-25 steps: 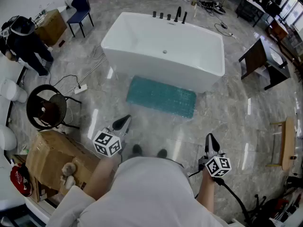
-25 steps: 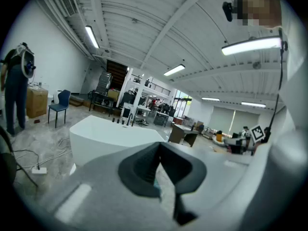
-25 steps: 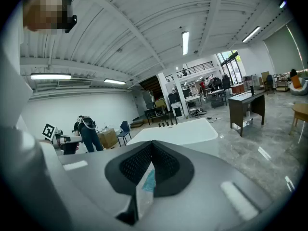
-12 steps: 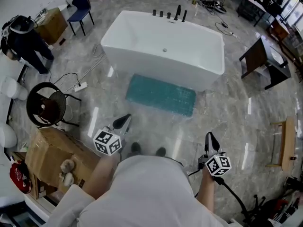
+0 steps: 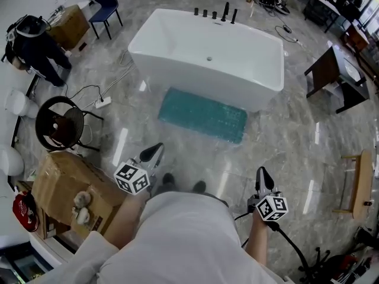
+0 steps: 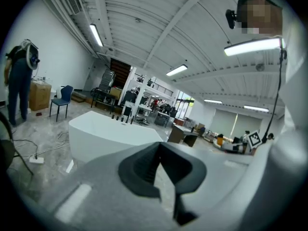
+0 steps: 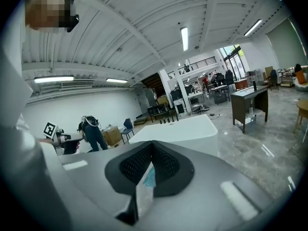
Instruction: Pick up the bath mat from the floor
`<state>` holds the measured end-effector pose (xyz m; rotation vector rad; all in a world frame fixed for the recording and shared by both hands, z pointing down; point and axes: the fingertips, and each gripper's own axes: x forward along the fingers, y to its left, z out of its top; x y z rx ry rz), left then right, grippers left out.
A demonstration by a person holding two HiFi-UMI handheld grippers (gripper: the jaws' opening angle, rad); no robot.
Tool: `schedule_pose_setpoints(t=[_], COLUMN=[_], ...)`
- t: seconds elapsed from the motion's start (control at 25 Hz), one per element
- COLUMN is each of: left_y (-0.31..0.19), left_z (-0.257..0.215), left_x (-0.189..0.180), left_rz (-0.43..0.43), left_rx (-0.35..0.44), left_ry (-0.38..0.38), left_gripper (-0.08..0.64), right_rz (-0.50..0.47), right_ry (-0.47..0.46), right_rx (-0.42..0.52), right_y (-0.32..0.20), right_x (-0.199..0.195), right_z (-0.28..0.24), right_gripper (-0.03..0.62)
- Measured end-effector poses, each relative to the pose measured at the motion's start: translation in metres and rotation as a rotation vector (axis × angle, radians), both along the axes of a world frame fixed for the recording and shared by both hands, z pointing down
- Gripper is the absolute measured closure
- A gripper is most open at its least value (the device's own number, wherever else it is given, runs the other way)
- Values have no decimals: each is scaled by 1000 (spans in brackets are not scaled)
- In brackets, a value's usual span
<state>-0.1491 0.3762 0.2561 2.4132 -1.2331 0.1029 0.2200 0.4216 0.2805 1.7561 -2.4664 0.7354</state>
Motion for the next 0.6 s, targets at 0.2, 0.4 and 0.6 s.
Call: schedule_pose_setpoints(t=[0.2, 0.4, 0.6], left_y=[3, -4, -20], left_z=[9, 14, 21], left_x=[19, 40, 48], left_rz=[-36, -43, -46], left_rx=[-13, -16, -21], left_ry=[4, -8, -20], left_gripper=[561, 561, 561], right_rz=[-54, -67, -83], right_ry=[36, 26, 18], right_rx=[-5, -7, -7], right_y=[-2, -10, -27], right_x=[23, 43, 47], right_z=[15, 20, 24], right_gripper=[588, 588, 588])
